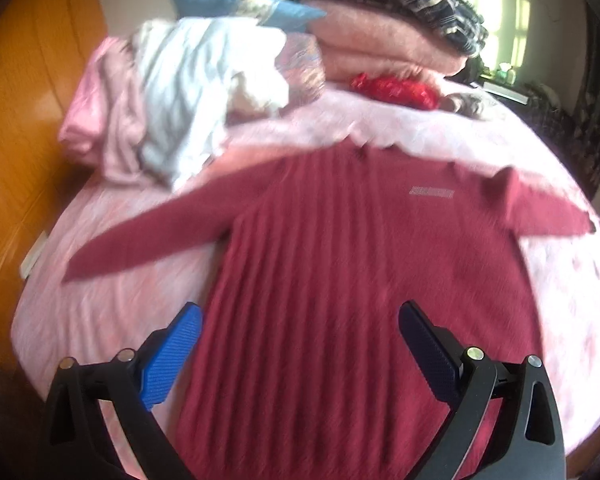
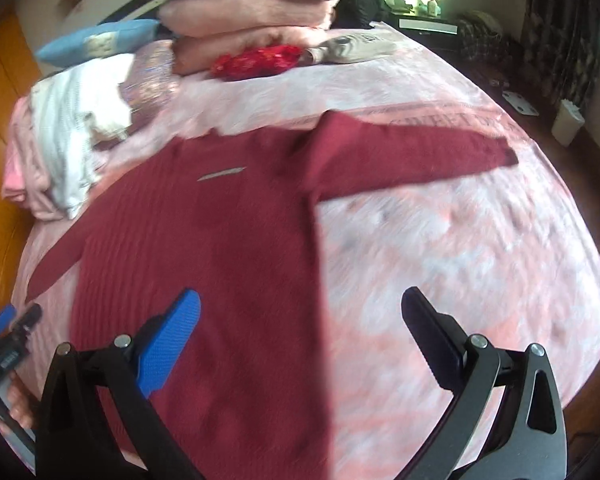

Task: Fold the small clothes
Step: 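Move the right gripper to the sweater's sleeve cuff and grasp it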

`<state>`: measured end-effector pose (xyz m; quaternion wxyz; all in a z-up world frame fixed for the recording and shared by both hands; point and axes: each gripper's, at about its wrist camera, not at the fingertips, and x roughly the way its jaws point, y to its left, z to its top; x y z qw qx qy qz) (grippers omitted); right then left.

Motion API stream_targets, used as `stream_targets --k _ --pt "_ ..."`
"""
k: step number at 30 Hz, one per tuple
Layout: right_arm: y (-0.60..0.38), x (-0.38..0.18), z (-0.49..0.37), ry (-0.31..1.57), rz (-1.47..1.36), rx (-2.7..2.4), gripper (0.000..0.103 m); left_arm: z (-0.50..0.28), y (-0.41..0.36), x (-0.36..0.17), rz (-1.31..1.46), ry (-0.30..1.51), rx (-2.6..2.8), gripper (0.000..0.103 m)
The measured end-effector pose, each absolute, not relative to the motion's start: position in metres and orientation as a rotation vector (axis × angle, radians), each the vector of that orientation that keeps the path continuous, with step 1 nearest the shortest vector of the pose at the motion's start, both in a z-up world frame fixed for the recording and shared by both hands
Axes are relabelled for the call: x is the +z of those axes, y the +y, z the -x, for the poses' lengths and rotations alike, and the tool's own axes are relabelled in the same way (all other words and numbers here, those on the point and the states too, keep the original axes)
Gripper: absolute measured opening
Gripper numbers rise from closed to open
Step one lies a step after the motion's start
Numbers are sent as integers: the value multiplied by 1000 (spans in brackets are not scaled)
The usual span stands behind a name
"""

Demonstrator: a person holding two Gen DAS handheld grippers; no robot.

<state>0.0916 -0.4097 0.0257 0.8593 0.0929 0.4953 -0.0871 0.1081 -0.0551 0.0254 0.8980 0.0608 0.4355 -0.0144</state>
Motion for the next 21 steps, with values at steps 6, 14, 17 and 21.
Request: stream_targets --k 6,14,17,21 --pt "-531 9 -150 1093 -232 -347 100 -191 -137 9 -122 914 -103 99" --pt "-690 -55 -185 1157 -432 -444 100 -267 -239 -33 -76 965 -185 99" --pt "-726 -82 -192 1186 -477 -434 100 -284 -275 -52 -66 977 -197 99" --pt "-751 -103 -207 1198 -476 -412 100 -299 -326 -76 -108 1007 -211 99"
